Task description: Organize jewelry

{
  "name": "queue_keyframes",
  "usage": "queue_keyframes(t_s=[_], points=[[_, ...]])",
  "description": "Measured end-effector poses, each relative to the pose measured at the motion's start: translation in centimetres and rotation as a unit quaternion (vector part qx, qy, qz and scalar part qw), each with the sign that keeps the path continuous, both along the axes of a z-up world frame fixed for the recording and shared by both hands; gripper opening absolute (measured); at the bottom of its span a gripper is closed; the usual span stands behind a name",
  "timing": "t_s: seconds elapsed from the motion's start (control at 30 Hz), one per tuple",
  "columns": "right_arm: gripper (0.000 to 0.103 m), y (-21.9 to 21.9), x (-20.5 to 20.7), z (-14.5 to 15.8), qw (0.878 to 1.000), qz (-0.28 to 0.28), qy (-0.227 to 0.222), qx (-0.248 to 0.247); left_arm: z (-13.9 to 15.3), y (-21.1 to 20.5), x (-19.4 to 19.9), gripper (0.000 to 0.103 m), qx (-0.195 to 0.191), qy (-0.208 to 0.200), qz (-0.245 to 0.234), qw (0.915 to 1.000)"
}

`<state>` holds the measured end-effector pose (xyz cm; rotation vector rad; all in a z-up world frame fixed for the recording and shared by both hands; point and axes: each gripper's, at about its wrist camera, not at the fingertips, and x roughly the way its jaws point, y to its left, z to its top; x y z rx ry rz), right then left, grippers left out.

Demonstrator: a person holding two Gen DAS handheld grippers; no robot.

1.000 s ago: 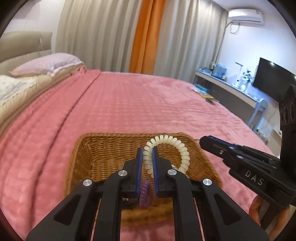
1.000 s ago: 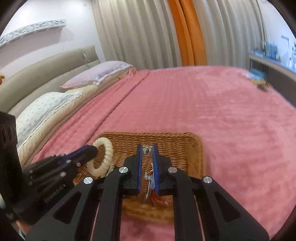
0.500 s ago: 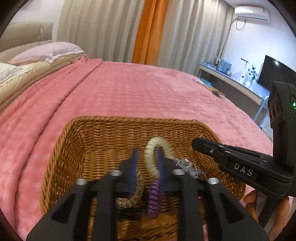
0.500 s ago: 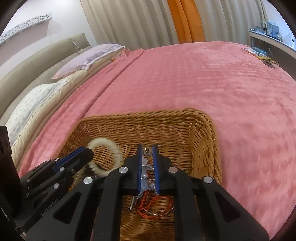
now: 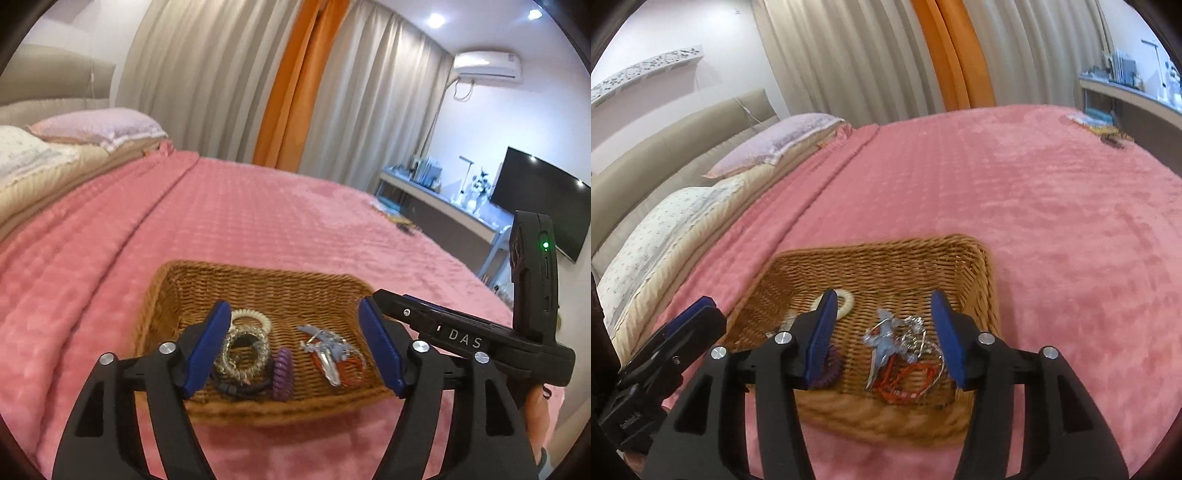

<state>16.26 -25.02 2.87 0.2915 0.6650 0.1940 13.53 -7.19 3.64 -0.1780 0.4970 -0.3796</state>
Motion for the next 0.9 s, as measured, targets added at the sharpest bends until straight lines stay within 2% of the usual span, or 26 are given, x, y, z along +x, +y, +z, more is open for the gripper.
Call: queue_keyframes(t_s=[0.07, 0.1, 0.2, 0.23, 0.37, 0.47, 0.57, 0.67, 0.9], points=[[0.053, 0.3, -2.3, 1.3, 1.000, -0.004, -0.019, -0.014, 1.2, 0.6, -2.3, 0.080, -0.004, -0.026, 0.016, 0.9995], [0.058, 0.4, -3.0, 1.7, 0.999, -0.006, -0.027, -0.019, 1.8, 0.9, -3.5, 0.085, -0.004, -0.037, 0.026, 0.9990], [0.061, 0.5, -6.5, 3.2, 0.998, -0.012, -0.055, -0.031, 3.1, 1.6, -6.2, 0.091, -0.001, -0.061, 0.042, 0.9972], [0.065, 0.5, -7.6, 3.5, 0.997, -0.014, -0.062, -0.031, 3.5, 1.9, -7.4, 0.094, 0.002, -0.070, 0.049, 0.9963], [0.078, 0.4, -11.6, 3.9, 0.995, -0.029, -0.090, -0.038, 4.3, 2.7, -11.2, 0.095, 0.010, -0.093, 0.074, 0.9928], [0.085, 0.4, -14.7, 3.2, 0.991, -0.044, -0.111, -0.051, 3.4, 2.9, -13.3, 0.095, 0.030, -0.099, 0.084, 0.9911], [0.086, 0.4, -16.7, 2.0, 0.989, -0.051, -0.125, -0.057, 2.1, 2.8, -14.6, 0.095, 0.048, -0.103, 0.092, 0.9893], [0.086, 0.6, -17.7, 0.7, 0.987, -0.065, -0.132, -0.069, 0.4, 2.9, -15.8, 0.095, 0.054, -0.110, 0.089, 0.9885], [0.087, 2.3, -18.1, -2.6, 0.983, -0.073, -0.135, -0.104, -1.8, 3.2, -15.6, 0.095, 0.087, -0.126, 0.149, 0.9769]])
